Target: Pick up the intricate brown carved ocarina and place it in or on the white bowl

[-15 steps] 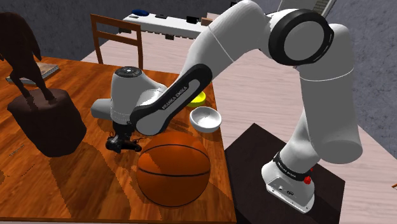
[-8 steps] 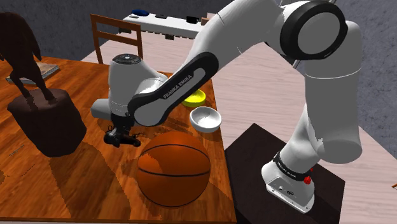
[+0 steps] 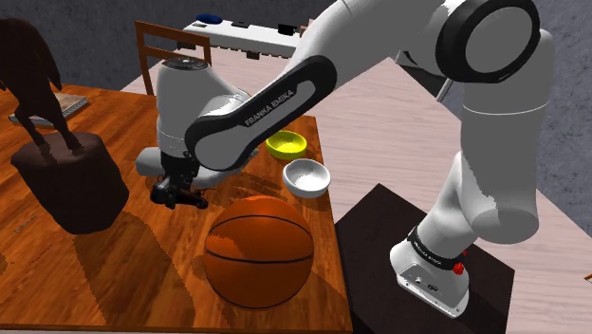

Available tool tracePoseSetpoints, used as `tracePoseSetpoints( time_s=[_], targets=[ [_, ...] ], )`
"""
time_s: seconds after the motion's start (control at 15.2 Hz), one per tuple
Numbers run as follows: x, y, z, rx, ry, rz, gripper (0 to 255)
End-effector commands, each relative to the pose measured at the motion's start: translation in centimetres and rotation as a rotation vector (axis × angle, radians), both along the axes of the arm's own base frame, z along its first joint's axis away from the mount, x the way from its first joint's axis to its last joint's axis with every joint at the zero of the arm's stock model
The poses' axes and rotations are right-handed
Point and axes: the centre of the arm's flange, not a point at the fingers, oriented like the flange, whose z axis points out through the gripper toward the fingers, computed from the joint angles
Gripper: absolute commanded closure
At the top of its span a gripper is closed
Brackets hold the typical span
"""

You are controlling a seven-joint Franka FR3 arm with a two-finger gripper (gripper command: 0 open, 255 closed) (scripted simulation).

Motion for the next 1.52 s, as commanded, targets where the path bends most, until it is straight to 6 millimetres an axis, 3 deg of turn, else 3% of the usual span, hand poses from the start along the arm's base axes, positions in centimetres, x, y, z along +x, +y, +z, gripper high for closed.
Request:
tracePoseSetpoints(
  time_s=[0.0, 0.2, 1.45],
  targets=[
    [-0.1, 0.1, 1.1, 0.0, 0.0, 0.0, 255],
    [-0.1, 0.1, 2.2, 0.0, 0.0, 0.0, 255],
    [-6.4, -24.2, 2.8, 0.0, 0.0, 0.0, 255]
  ],
)
